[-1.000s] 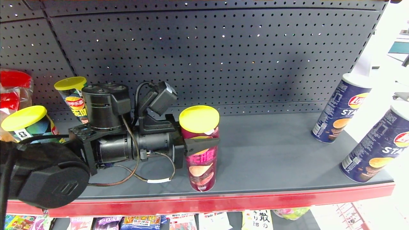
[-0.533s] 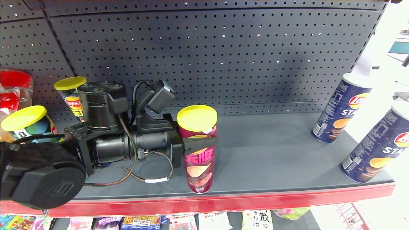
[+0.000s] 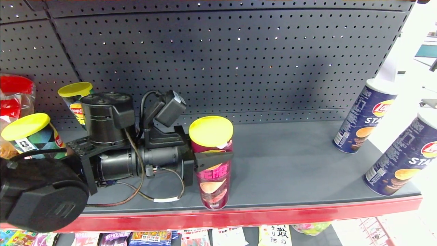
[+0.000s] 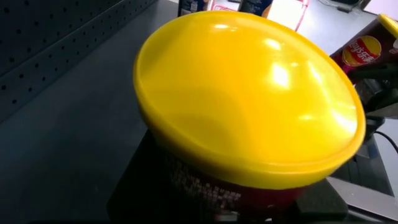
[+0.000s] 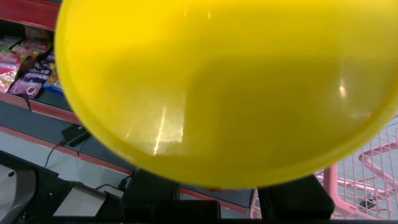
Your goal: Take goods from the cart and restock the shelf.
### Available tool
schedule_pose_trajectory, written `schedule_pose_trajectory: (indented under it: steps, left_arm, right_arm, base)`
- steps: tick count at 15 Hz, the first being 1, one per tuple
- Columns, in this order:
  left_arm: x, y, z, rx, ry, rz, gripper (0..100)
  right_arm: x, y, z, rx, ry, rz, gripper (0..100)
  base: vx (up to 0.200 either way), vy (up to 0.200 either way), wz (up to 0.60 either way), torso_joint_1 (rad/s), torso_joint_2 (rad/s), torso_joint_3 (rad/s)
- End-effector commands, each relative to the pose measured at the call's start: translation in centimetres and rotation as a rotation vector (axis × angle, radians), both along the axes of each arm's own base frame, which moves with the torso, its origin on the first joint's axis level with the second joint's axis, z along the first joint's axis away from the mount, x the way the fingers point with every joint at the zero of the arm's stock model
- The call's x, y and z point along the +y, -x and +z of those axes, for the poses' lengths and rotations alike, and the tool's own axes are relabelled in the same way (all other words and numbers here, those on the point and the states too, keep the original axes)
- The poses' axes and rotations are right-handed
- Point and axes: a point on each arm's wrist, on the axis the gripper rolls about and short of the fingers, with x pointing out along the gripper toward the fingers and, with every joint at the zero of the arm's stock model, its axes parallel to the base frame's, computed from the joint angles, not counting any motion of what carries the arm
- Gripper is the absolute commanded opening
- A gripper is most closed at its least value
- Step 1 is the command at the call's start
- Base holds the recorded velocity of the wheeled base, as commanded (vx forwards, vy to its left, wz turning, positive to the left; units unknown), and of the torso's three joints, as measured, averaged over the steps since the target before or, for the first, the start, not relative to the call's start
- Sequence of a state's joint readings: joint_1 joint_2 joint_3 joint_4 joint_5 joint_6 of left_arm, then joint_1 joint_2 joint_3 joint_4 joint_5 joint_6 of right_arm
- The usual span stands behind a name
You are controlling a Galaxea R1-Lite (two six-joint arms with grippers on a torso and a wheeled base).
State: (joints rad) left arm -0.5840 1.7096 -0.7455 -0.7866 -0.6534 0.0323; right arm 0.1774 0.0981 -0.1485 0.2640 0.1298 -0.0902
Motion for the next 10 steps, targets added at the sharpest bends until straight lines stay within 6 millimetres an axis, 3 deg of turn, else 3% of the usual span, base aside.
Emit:
schedule_pose_trajectory:
  steps: [1,2,3,8,10]
  left_arm:
    - [0.0,0.0,-0.2,0.009,-0.006,0.0,0]
    - [0.0,0.0,-0.3,0.008,-0.008,-0.001,0]
    - [0.0,0.0,-0.5,0.01,-0.012,-0.001,100]
    - [0.1,0.1,-0.5,0.014,-0.014,0.006,100]
    - [1.1,1.0,-0.6,0.022,-0.019,0.027,100]
  right_arm:
    - [0.0,0.0,0.0,0.001,0.0,0.001,0]
    - [0.0,0.0,0.0,0.002,-0.001,0.001,0]
    - [0.0,0.0,0.0,0.002,-0.001,0.001,0]
    - [0.0,0.0,0.0,0.002,-0.001,0.001,0]
    - [0.0,0.0,0.0,0.0,0.0,0.001,0]
  base:
    - [0.0,0.0,0.0,0.0,0.0,0.0]
    - [0.0,0.0,0.0,0.0,0.0,0.0]
    - [0.0,0.0,0.0,0.0,0.0,0.0]
    - [0.0,0.0,0.0,0.0,0.0,0.0]
    - [0.0,0.0,0.0,0.0,0.0,0.0]
